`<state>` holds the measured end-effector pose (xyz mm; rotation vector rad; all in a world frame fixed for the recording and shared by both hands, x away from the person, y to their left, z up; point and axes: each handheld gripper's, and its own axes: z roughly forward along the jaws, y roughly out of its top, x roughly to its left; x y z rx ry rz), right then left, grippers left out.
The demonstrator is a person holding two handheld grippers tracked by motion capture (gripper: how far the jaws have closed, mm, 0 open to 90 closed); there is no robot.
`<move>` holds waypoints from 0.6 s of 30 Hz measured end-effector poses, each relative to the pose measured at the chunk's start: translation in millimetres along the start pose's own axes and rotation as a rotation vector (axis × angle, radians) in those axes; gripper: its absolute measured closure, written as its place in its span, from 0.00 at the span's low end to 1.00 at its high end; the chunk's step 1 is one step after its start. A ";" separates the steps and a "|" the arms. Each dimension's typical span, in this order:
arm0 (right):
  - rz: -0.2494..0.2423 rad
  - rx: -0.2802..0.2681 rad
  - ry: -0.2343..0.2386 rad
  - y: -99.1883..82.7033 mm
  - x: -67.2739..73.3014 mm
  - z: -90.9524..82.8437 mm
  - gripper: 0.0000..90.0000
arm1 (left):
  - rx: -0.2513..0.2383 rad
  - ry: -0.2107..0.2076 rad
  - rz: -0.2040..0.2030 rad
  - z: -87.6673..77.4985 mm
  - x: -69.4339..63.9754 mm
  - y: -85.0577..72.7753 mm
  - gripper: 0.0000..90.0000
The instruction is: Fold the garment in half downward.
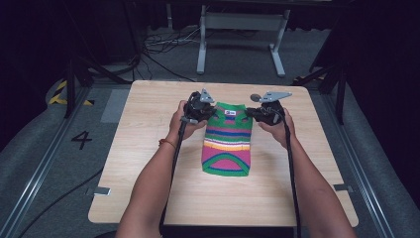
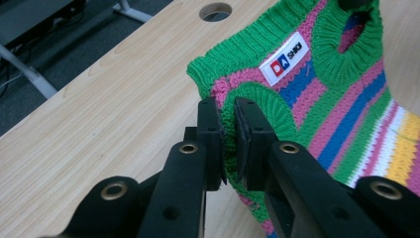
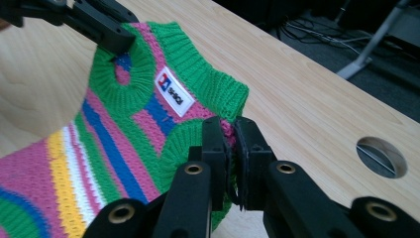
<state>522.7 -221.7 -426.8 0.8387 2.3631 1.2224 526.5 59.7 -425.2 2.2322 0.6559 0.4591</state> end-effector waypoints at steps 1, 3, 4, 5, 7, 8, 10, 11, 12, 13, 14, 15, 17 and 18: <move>-0.003 -0.004 0.002 -0.2 0.9 -1.1 0.94 | 0.000 -0.002 0.015 -2.1 -2.7 -1.5 0.91; -0.010 -0.013 0.025 -2.0 5.2 -4.0 0.94 | 0.002 -0.007 0.035 -5.1 -7.5 -4.2 0.91; -0.022 -0.014 0.028 -3.0 7.9 -5.6 0.94 | -0.001 -0.012 0.046 -7.3 -10.7 -5.8 0.91; -0.032 -0.019 0.039 -4.4 11.1 -7.3 0.94 | -0.002 -0.016 0.057 -9.1 -13.1 -7.1 0.91; -0.049 -0.021 0.053 -6.8 16.4 -10.9 0.94 | -0.006 -0.022 0.077 -12.8 -18.4 -9.8 0.91; -0.054 -0.024 0.060 -7.9 18.0 -12.7 0.94 | -0.003 -0.030 0.085 -14.7 -20.1 -11.1 0.91; -0.068 -0.031 0.082 -10.3 22.0 -16.6 0.94 | -0.002 -0.036 0.101 -16.7 -23.0 -12.6 0.91; -0.068 -0.031 0.082 -10.3 22.0 -16.6 0.94 | 0.000 -0.045 0.112 -18.5 -24.9 -13.8 0.91; -0.073 -0.032 0.092 -11.5 24.0 -17.9 0.94 | -0.005 -0.052 0.124 -21.0 -28.0 -15.5 0.91; -0.083 -0.031 0.105 -13.3 27.0 -19.6 0.93 | -0.006 -0.054 0.131 -22.9 -29.8 -16.5 0.91; -0.089 -0.029 0.113 -14.3 28.9 -20.8 0.93 | -0.010 -0.057 0.137 -24.5 -31.8 -17.6 0.90; -0.095 -0.035 0.121 -15.3 31.1 -22.1 0.93 | -0.013 -0.064 0.145 -26.5 -33.3 -18.7 0.90; -0.112 -0.039 0.141 -17.5 35.8 -25.2 0.93 | -0.010 -0.075 0.159 -29.1 -37.2 -21.3 0.90; -0.119 -0.041 0.155 -18.7 37.9 -26.4 0.93 | -0.010 -0.075 0.159 -29.1 -37.2 -21.3 0.90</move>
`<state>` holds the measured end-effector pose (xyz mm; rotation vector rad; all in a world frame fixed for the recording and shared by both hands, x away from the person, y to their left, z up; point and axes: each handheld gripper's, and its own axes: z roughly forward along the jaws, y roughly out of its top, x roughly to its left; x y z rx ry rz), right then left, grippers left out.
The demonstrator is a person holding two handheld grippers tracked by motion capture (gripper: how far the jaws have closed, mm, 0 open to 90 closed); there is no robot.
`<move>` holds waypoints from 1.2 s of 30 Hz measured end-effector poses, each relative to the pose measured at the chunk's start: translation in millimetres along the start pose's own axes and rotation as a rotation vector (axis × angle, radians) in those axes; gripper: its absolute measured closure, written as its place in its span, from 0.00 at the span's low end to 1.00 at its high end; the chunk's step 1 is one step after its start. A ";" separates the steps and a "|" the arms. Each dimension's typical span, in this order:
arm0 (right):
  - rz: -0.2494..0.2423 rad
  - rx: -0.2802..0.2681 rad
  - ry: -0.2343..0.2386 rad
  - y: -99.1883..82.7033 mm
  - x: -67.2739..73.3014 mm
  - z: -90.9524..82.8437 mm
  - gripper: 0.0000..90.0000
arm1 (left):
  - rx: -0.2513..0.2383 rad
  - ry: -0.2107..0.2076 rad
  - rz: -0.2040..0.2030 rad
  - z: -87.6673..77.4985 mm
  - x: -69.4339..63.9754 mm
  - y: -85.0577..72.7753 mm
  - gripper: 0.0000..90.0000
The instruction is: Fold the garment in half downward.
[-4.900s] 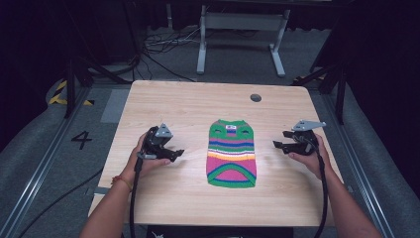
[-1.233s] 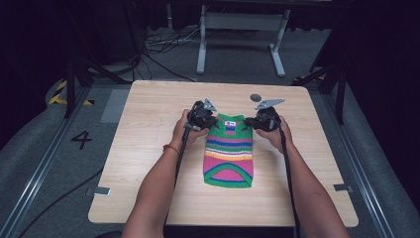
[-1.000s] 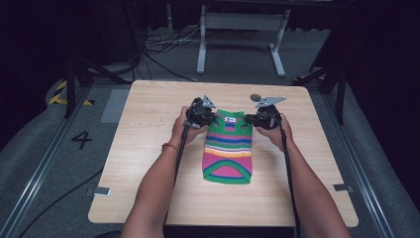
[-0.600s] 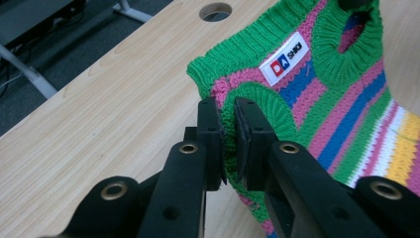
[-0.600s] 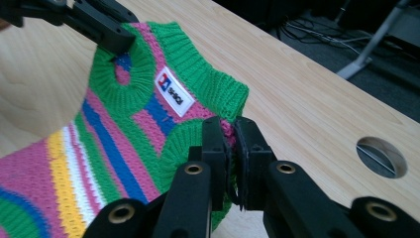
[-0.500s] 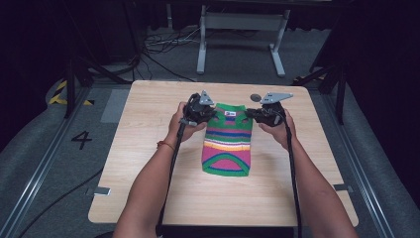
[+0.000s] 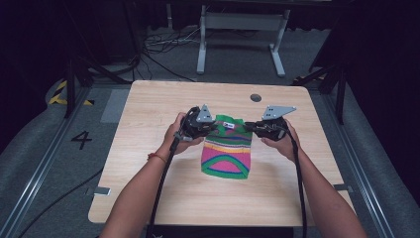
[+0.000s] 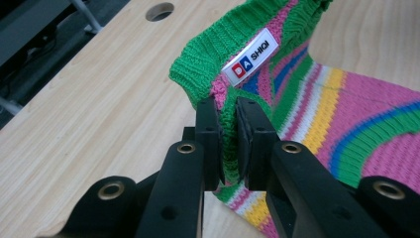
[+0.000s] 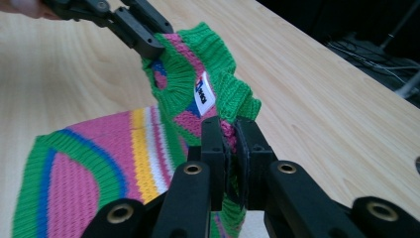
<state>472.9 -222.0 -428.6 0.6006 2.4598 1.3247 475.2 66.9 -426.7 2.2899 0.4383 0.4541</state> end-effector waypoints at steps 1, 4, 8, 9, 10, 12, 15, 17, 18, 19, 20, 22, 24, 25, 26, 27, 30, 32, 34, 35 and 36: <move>0.000 0.000 0.000 0.0 0.0 0.0 0.93 | -0.003 -0.007 0.008 -1.3 -2.9 -1.3 0.90; -0.021 0.010 0.036 -4.3 8.7 -1.6 0.93 | 0.002 -0.023 0.029 -3.3 -8.3 -4.0 0.90; -0.047 0.027 0.076 -11.1 20.1 -3.9 0.93 | 0.018 -0.046 0.055 -4.7 -15.8 -9.3 0.90; -0.044 0.031 0.083 -12.6 22.1 -4.3 0.93 | 0.025 -0.049 0.060 -4.9 -18.3 -11.5 0.90; -0.047 0.035 0.091 -15.6 25.9 -4.6 0.93 | 0.026 -0.056 0.062 -5.5 -20.3 -13.4 0.90; -0.072 0.062 0.105 -20.6 35.2 -4.9 0.93 | 0.023 -0.073 0.069 -6.9 -23.6 -17.7 0.90; -0.086 0.076 0.122 -24.7 41.1 -4.9 0.93 | 0.037 -0.092 0.085 -9.1 -29.6 -24.1 0.90; -0.082 0.079 0.129 -26.0 43.3 -5.0 0.93 | 0.038 -0.095 0.087 -10.0 -31.8 -25.6 0.90; -0.083 0.080 0.136 -27.2 45.1 -4.9 0.93 | 0.036 -0.103 0.091 -11.4 -33.8 -27.7 0.90; -0.091 0.089 0.150 -29.1 49.5 -5.3 0.93 | 0.044 -0.107 0.099 -13.0 -37.1 -30.8 0.89; -0.091 0.089 0.150 -29.1 49.5 -5.3 0.93 | 0.044 -0.107 0.099 -13.0 -37.1 -30.8 0.89; -0.098 0.100 0.169 -31.6 54.7 -6.0 0.93 | 0.045 -0.127 0.102 -15.3 -39.8 -34.7 0.89; -0.115 0.114 0.178 -34.6 59.7 -7.2 0.92 | 0.045 -0.150 0.106 -17.6 -43.9 -38.9 0.89; -0.113 0.122 0.194 -38.4 63.6 -9.3 0.92 | 0.051 -0.156 0.121 -18.7 -47.7 -41.5 0.88; -0.111 0.126 0.200 -40.0 64.8 -9.9 0.92 | 0.054 -0.166 0.129 -19.1 -49.9 -43.0 0.89; -0.113 0.136 0.205 -42.2 66.4 -10.3 0.92 | 0.066 -0.181 0.148 -20.3 -55.9 -46.4 0.88; -0.117 0.156 0.212 -47.0 69.8 -10.6 0.92 | 0.087 -0.182 0.172 -19.6 -61.3 -49.5 0.88; -0.125 0.169 0.216 -49.9 71.8 -10.5 0.91 | 0.107 -0.186 0.179 -19.1 -65.3 -53.0 0.88; -0.128 0.181 0.219 -52.6 74.0 -10.9 0.91 | 0.115 -0.194 0.179 -17.8 -68.5 -56.5 0.88; -0.129 0.182 0.223 -53.6 74.9 -10.6 0.91 | 0.120 -0.192 0.185 -17.5 -69.3 -57.4 0.87; -0.129 0.187 0.224 -54.4 75.8 -10.4 0.90 | 0.127 -0.192 0.192 -16.7 -70.6 -58.5 0.87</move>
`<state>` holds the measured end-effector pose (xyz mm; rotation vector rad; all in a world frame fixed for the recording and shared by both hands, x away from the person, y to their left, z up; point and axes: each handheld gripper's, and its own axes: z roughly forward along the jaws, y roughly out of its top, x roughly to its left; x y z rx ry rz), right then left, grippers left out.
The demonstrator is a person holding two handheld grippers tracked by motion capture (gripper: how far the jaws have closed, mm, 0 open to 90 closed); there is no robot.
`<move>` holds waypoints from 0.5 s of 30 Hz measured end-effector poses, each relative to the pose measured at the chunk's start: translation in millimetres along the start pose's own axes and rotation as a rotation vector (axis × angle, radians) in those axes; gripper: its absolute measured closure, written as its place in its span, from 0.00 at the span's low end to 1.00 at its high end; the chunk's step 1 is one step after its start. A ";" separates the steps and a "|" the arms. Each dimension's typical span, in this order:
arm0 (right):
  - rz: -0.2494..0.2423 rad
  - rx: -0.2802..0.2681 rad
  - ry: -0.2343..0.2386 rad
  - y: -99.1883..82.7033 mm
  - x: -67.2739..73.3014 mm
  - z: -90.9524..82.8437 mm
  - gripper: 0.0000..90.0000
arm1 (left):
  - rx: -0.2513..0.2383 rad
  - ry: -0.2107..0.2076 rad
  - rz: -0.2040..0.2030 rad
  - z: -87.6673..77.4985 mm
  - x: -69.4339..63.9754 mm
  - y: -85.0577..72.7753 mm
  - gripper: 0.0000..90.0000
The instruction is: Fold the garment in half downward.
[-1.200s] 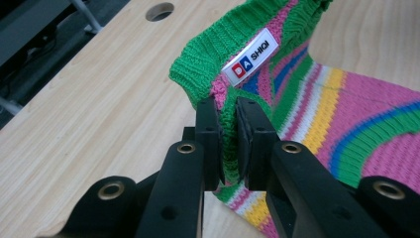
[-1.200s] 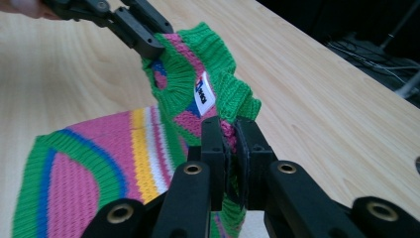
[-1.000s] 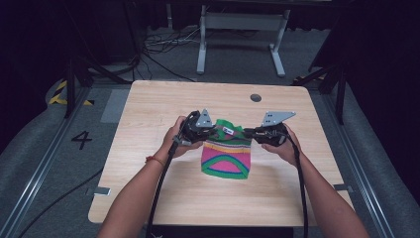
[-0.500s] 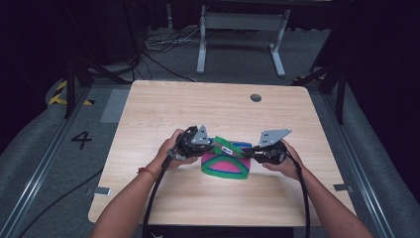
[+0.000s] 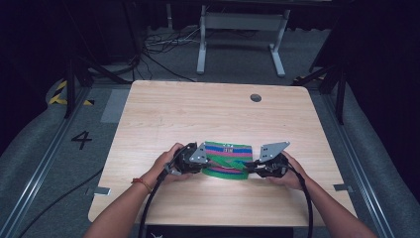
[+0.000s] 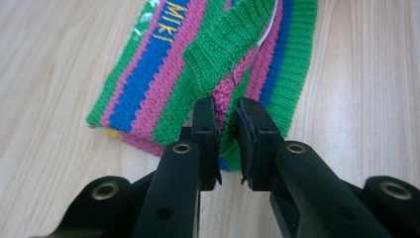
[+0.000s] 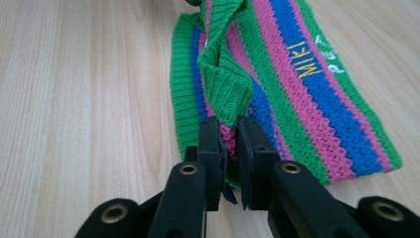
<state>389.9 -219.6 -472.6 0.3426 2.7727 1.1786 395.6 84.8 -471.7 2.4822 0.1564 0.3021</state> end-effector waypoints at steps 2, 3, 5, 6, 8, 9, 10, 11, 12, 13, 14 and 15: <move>-0.009 0.014 0.009 -1.3 2.8 2.4 0.90 | 0.018 0.010 0.008 2.2 -2.1 -1.4 0.85; -0.014 0.026 0.009 -2.0 4.5 4.1 0.89 | 0.023 0.010 0.011 2.9 -2.8 -2.2 0.85; -0.024 0.039 0.012 -3.2 6.3 6.8 0.88 | 0.025 0.005 0.000 4.7 -3.9 -4.3 0.83; -0.021 0.042 0.015 -3.7 6.9 8.2 0.87 | 0.026 0.006 0.000 5.8 -4.9 -5.0 0.83; -0.028 0.048 0.016 -4.7 8.3 9.3 0.87 | 0.027 0.014 0.007 6.7 -6.3 -6.0 0.82; -0.031 0.050 0.012 -5.5 9.4 10.2 0.87 | 0.024 0.018 0.004 7.2 -6.5 -6.3 0.82; -0.031 0.052 0.009 -6.2 10.0 10.4 0.86 | 0.024 0.018 0.004 7.2 -6.5 -6.3 0.82; -0.030 0.047 0.010 -7.1 10.1 10.8 0.86 | 0.016 0.022 -0.002 8.4 -6.3 -7.4 0.81; -0.029 0.047 0.008 -7.6 10.0 10.9 0.86 | 0.008 0.011 -0.014 9.9 -6.2 -9.2 0.80; -0.022 0.045 0.005 -8.6 10.2 11.2 0.86 | 0.008 0.011 -0.014 9.9 -6.2 -9.2 0.80; -0.022 0.045 0.005 -8.6 10.2 11.2 0.86 | -0.004 0.015 -0.014 10.5 -6.6 -10.6 0.80; -0.028 0.046 0.001 -9.4 9.8 11.2 0.86 | -0.004 0.015 -0.024 10.1 -7.4 -11.3 0.80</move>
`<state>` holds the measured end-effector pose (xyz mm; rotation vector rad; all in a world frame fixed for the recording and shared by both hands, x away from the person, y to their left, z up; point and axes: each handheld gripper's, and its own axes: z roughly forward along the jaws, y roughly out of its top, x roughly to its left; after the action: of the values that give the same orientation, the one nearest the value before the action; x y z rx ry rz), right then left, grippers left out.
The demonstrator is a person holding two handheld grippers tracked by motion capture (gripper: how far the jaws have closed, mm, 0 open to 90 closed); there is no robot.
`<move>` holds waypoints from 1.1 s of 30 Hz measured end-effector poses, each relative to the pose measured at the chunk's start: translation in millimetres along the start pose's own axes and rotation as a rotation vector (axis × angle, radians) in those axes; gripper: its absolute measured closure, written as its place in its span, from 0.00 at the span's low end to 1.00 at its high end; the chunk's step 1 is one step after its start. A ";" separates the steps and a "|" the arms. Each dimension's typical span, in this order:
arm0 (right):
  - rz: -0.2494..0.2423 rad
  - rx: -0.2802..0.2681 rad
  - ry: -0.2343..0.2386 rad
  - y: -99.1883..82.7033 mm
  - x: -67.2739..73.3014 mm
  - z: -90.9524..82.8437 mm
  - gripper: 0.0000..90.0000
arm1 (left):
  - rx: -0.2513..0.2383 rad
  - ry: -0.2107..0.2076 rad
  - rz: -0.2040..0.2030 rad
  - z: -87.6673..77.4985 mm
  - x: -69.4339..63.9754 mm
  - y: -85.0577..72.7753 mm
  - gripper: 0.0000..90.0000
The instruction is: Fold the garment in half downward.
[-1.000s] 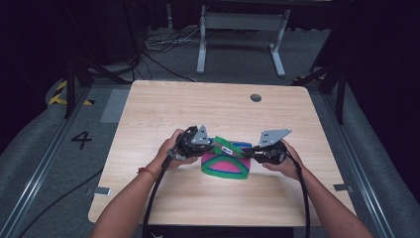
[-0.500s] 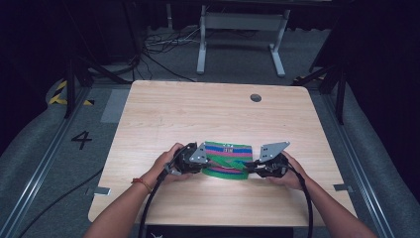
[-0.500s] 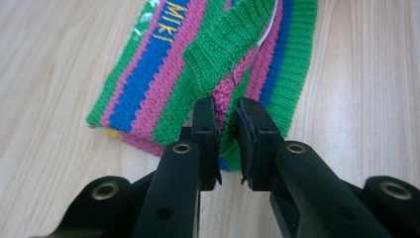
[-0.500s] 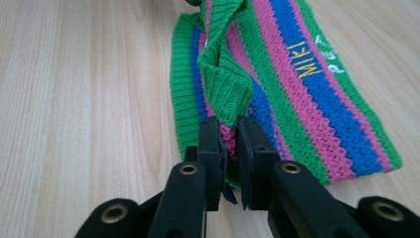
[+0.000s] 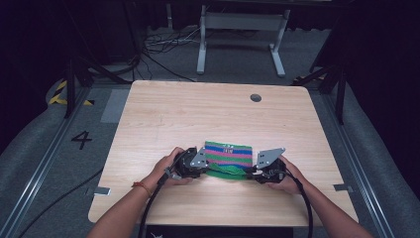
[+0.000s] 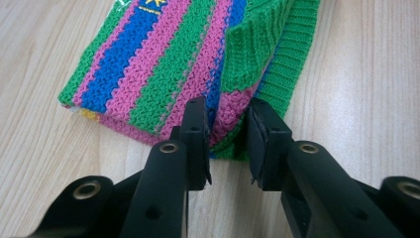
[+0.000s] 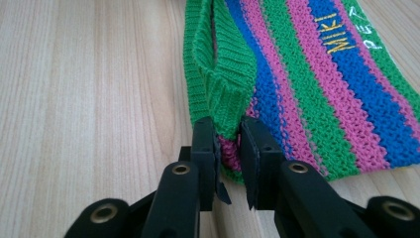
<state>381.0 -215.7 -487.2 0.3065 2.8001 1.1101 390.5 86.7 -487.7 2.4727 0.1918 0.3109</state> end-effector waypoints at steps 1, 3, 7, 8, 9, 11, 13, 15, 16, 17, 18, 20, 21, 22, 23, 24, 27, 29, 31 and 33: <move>-0.003 -0.002 -0.003 -1.0 0.1 0.2 0.86 | 0.002 -0.002 -0.002 -0.3 -0.7 0.3 0.80; -0.005 -0.002 -0.007 -1.5 0.0 0.0 0.86 | 0.013 0.003 -0.002 -0.8 -2.6 1.6 0.80; -0.021 0.010 -0.035 -1.0 -1.0 -0.5 0.84 | 0.034 0.004 -0.008 -2.1 -8.8 4.7 0.80; -0.016 0.008 -0.039 -1.4 -1.7 -0.4 0.84 | 0.040 0.005 -0.014 -2.5 -9.8 5.3 0.80; -0.008 0.005 -0.040 -1.7 -2.5 -0.4 0.84 | 0.044 0.009 -0.018 -2.7 -10.5 5.8 0.79; 0.013 -0.001 -0.036 -1.7 -3.8 -0.9 0.83 | 0.048 0.007 -0.014 -3.5 -10.6 6.4 0.77; 0.008 0.000 -0.042 -0.6 -3.2 -2.3 0.81 | 0.037 -0.008 -0.021 -3.9 -9.2 5.8 0.75; 0.019 -0.001 -0.046 0.3 -1.7 -4.3 0.77 | 0.029 -0.012 -0.030 -4.6 -8.6 5.2 0.73; 0.021 -0.004 -0.047 0.5 -1.3 -5.0 0.77 | 0.032 -0.010 -0.032 -5.4 -8.5 5.3 0.71; 0.025 -0.005 -0.051 0.7 -1.1 -6.1 0.76 | 0.028 -0.008 -0.040 -6.2 -8.9 5.2 0.69; 0.031 -0.008 -0.049 0.8 -1.0 -6.6 0.74 | 0.032 -0.007 -0.045 -8.1 -9.0 5.3 0.67; 0.036 -0.009 -0.056 1.2 -0.6 -7.9 0.72 | 0.024 0.003 -0.051 -11.4 -8.4 5.1 0.62; 0.035 -0.012 -0.056 1.4 -0.7 -9.1 0.70 | 0.020 0.002 -0.053 -13.1 -7.6 4.7 0.60; 0.040 -0.015 -0.057 1.7 -0.2 -10.0 0.69 | 0.015 0.000 -0.065 -15.5 -6.6 3.8 0.57; 0.037 -0.017 -0.057 2.1 0.1 -11.8 0.68 | 0.011 0.011 -0.077 -18.0 -5.4 2.8 0.55; 0.038 -0.023 -0.066 2.6 0.3 -13.4 0.66 | 0.007 0.016 -0.093 -21.1 -3.7 1.4 0.53; 0.046 -0.043 -0.068 3.5 -0.3 -17.9 0.65 | -0.013 0.010 -0.121 -26.0 -1.1 -0.1 0.49; 0.064 -0.070 -0.093 5.9 -2.1 -22.5 0.64 | -0.047 0.028 -0.137 -32.0 1.3 0.6 0.47; 0.074 -0.086 -0.106 7.9 -3.3 -24.1 0.63 | -0.079 0.034 -0.167 -35.3 4.4 2.6 0.46; 0.083 -0.088 -0.119 10.0 -3.6 -22.2 0.62 | -0.090 0.051 -0.177 -34.7 5.9 5.8 0.44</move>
<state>382.0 -224.2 -464.1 0.4667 2.6487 1.1871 387.3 103.3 -456.3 2.3408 0.4070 0.2997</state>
